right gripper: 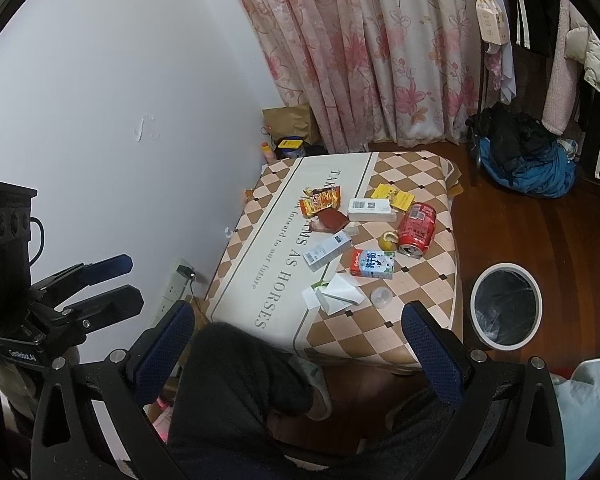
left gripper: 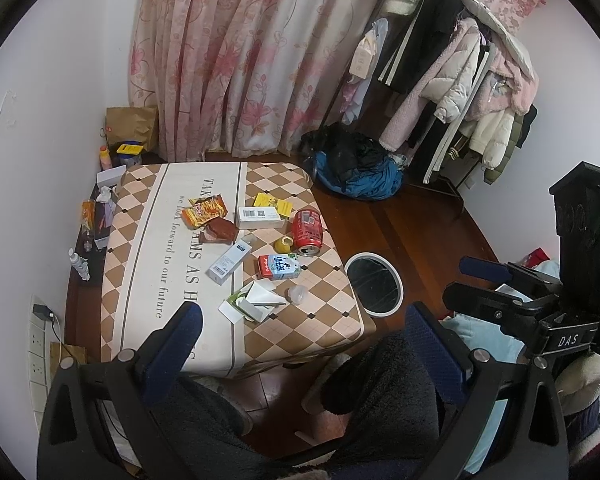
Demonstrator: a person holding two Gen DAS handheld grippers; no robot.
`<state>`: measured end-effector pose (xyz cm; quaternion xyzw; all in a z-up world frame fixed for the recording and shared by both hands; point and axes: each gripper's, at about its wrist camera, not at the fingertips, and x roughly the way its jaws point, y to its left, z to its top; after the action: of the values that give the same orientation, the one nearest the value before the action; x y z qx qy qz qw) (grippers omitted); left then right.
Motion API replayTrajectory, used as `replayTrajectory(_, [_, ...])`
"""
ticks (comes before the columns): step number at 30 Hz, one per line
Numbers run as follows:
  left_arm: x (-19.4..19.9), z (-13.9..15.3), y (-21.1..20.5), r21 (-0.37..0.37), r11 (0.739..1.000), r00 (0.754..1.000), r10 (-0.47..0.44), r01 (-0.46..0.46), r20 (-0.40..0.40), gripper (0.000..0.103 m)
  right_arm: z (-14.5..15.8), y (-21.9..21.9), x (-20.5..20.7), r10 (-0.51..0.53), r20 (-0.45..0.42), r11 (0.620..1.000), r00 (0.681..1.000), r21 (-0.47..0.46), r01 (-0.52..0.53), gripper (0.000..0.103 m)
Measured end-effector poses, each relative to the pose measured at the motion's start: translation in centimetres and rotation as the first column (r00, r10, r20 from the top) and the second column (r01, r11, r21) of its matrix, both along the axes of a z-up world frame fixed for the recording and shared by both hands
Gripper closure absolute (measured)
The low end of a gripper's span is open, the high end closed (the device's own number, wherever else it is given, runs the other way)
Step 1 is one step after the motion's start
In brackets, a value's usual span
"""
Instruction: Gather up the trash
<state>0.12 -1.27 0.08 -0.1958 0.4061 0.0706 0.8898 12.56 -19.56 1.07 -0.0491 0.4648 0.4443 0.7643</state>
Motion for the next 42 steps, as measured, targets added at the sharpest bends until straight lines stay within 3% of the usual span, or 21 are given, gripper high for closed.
replayTrajectory(21, [0.8, -1.2, 0.1, 0.011, 0.999, 0.999, 0.033, -0.032, -0.024, 0.0, -0.1, 0.7, 0.5, -0.005, -0.004, 1.0, 1.0, 0.009, 0.005, 0.0])
replayTrajectory(24, [2.2, -3.5, 1.3, 0.082, 0.99, 0.991, 0.117, -0.111, -0.072, 0.0, -1.1, 0.8, 1.6, -0.067, -0.024, 0.998, 0.997, 0.009, 0.067, 0.0])
replayTrajectory(27, [4.4, -7.8, 3.0, 0.156, 0.967, 0.964, 0.223, -0.201, -0.143, 0.0, -3.8, 0.7, 3.5, -0.157, -0.064, 0.988, 0.985, -0.013, 0.157, 0.0])
replayTrajectory(32, [8.6, -17.2, 6.6, 0.209, 0.941, 0.893, 0.322, -0.266, -0.315, 0.0, -12.7, 1.4, 8.6, -0.306, -0.22, 0.952, 0.926, -0.099, 0.291, 0.0])
replayTrajectory(36, [12.9, -23.4, 8.6, 0.188, 0.957, 0.86, 0.283, -0.222, -0.425, 0.0, -18.9, 3.6, 12.8, -0.367, -0.269, 0.926, 0.89, -0.196, 0.323, 0.0])
replayTrajectory(42, [20.4, -27.5, 9.3, 0.176, 0.983, 0.861, 0.126, -0.043, -0.492, 0.002, -24.7, 8.4, 20.0, -0.392, -0.276, 0.899, 0.877, -0.315, 0.303, 0.0])
